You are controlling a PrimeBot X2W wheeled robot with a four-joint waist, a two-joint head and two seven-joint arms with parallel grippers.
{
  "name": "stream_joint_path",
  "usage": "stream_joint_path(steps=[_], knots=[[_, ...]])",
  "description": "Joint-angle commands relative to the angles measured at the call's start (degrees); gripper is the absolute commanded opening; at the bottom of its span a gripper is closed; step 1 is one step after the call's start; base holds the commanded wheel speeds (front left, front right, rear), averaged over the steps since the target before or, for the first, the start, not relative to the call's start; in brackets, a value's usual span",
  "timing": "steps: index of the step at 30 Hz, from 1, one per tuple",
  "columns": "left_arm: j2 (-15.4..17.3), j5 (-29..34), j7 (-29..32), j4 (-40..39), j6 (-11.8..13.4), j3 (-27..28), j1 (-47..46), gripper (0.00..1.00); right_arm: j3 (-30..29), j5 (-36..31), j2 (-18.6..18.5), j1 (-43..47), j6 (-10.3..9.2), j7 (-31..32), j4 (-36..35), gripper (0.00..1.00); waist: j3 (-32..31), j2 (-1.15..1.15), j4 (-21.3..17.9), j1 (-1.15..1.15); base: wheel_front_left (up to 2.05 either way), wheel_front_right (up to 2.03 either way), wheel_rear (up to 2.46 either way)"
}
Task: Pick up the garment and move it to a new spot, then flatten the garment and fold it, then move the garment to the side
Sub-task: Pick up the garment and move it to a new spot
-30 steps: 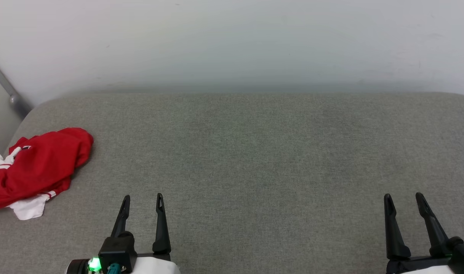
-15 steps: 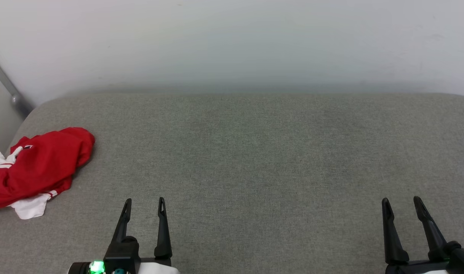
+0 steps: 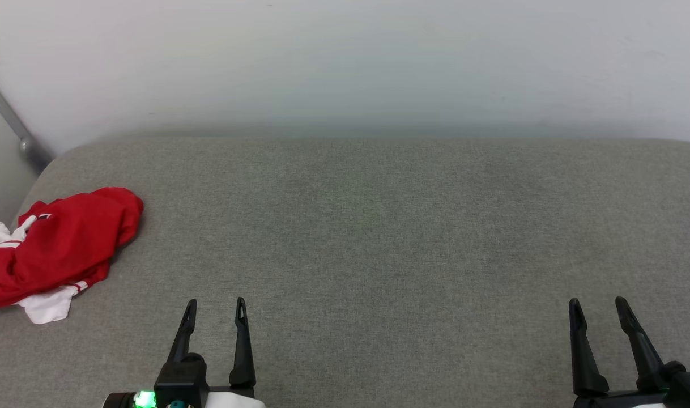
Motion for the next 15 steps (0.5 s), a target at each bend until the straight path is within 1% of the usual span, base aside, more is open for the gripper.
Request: stream_joint_path(steps=[1,8,15], knots=[[-0.1,-0.3,-0.2,0.1,0.0,0.2,0.3,1.0,0.0,0.3,0.1,0.4,-0.02,-0.1,0.1,1.0,0.0,0.0,0.1,0.0,0.0,0.0,0.0],[-0.1,-0.3,-0.2,0.2,0.3,0.4,-0.4,1.0,0.0,0.0,0.1,0.5,-0.02,-0.1,-0.4,1.0,0.0,0.0,1.8,0.0,0.0,0.0,0.0],[-0.1,-0.7,-0.2,0.1,1.0,0.8,-0.9,1.0,0.2,-0.5,0.1,1.0,-0.03,-0.1,-0.8,1.0,0.0,0.0,6.5,0.0,0.0,0.0,0.0]])
